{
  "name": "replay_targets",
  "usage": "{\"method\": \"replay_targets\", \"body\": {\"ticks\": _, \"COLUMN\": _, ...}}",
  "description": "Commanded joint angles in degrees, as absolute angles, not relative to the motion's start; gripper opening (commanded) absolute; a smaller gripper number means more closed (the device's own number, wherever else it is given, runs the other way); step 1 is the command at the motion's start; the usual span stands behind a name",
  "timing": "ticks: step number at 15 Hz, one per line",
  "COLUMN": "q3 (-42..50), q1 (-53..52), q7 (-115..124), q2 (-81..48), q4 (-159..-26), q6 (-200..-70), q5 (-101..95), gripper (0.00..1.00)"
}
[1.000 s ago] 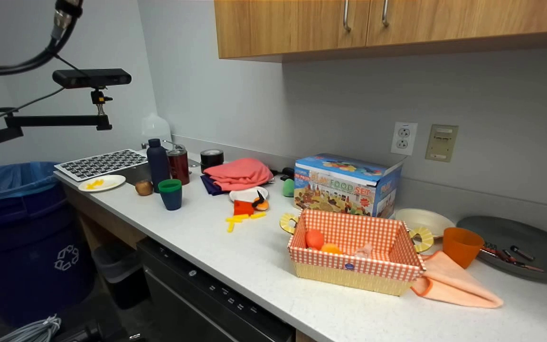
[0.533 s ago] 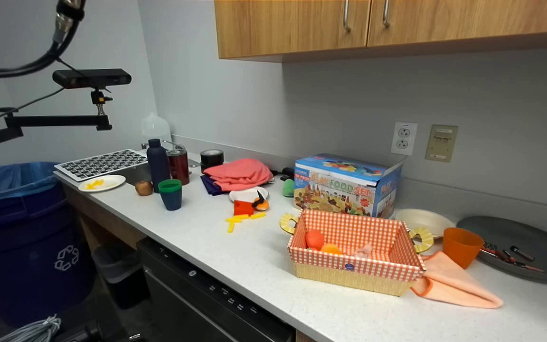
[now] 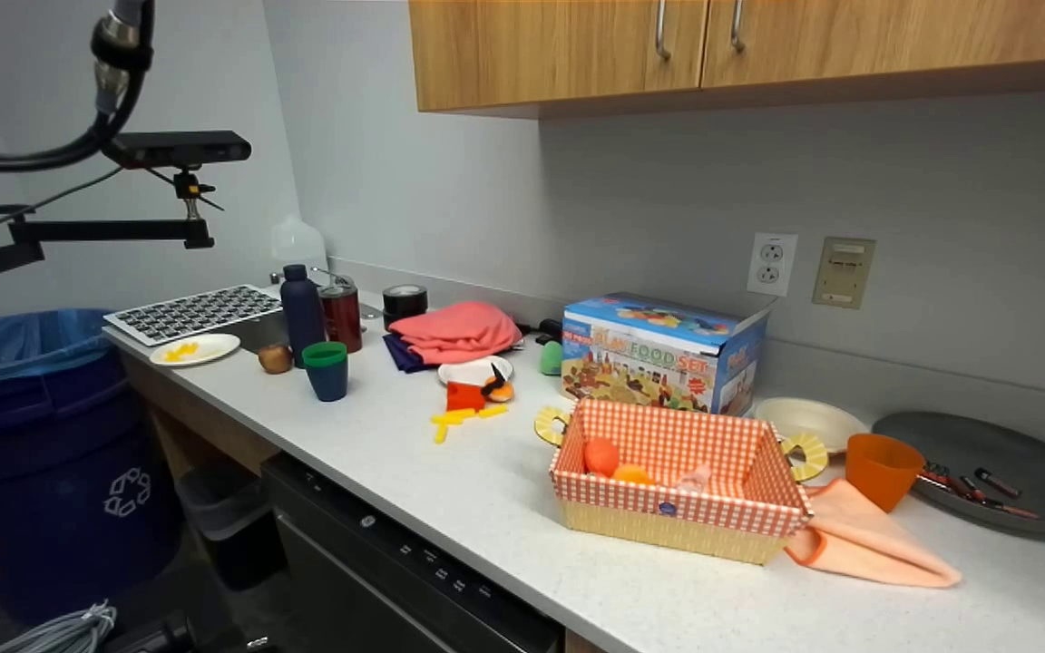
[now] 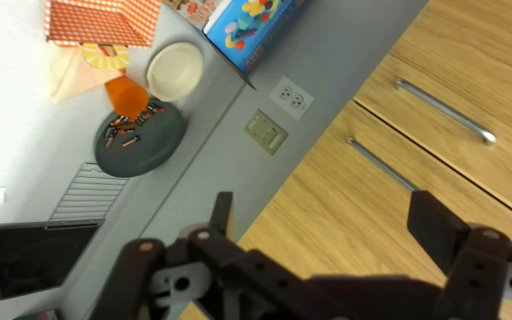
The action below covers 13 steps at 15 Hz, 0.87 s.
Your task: Open the overhead cabinet door, pick up some plush toys from the basket and put them in the open cabinet, and then close the cabinet
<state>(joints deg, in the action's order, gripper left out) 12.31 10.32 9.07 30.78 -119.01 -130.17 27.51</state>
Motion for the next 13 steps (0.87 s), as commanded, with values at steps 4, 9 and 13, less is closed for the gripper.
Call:
{"method": "replay_targets", "body": {"ticks": 4, "q3": 13.26, "q1": 10.19, "q7": 9.41, "q2": 32.83, "q4": -120.24, "q6": -128.57, "q5": 26.32, "gripper": 1.00}}
{"method": "replay_targets", "body": {"ticks": 9, "q3": 13.19, "q1": 10.18, "q7": 9.44, "q2": 32.82, "q4": -120.31, "q6": -128.57, "q5": 26.31, "gripper": 1.00}}
{"method": "replay_targets", "body": {"ticks": 13, "q3": 13.19, "q1": 10.18, "q7": 9.44, "q2": 32.82, "q4": -120.31, "q6": -128.57, "q5": 26.31, "gripper": 1.00}}
